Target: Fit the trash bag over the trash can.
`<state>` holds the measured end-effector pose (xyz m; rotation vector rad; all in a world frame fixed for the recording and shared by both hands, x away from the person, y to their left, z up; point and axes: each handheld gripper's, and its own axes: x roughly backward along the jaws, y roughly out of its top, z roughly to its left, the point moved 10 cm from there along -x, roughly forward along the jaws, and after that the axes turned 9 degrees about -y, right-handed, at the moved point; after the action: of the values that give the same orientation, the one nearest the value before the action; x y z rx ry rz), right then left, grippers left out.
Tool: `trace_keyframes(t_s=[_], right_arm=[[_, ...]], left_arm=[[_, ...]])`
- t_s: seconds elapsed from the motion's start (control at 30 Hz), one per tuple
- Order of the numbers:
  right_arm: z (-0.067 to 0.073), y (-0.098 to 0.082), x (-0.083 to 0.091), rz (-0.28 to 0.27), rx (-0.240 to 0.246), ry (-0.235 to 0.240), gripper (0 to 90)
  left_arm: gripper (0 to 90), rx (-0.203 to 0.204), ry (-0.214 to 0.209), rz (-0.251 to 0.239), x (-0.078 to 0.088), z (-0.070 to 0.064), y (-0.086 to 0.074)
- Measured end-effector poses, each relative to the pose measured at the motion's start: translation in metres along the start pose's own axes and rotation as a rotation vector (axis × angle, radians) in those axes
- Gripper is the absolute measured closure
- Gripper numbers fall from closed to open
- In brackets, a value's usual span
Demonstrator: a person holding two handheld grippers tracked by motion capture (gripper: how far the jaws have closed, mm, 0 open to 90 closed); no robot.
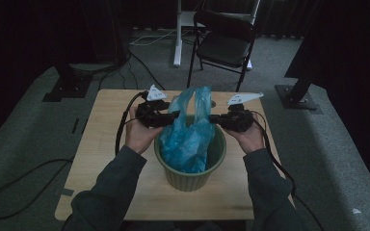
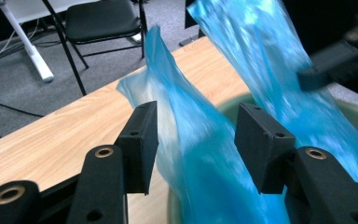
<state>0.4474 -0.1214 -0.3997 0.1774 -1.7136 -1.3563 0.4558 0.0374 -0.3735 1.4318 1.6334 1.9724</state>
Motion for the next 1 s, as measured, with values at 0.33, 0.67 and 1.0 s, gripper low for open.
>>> trace_keyframes(t_s=[0.33,0.67,1.0], right_arm=[[0.002,-0.004,0.009,0.001,0.020,-0.001,89.4],[-0.002,-0.020,0.032,-0.017,0.016,-0.017,89.4],[-0.006,-0.025,0.043,-0.042,0.006,-0.035,89.5]], left_arm=[[87.8,0.019,0.022,0.054,-0.014,0.009,-0.005],[89.5,0.047,-0.006,-0.077,0.029,0.001,-0.024],[89.4,0.064,-0.015,-0.087,0.045,-0.001,-0.051]])
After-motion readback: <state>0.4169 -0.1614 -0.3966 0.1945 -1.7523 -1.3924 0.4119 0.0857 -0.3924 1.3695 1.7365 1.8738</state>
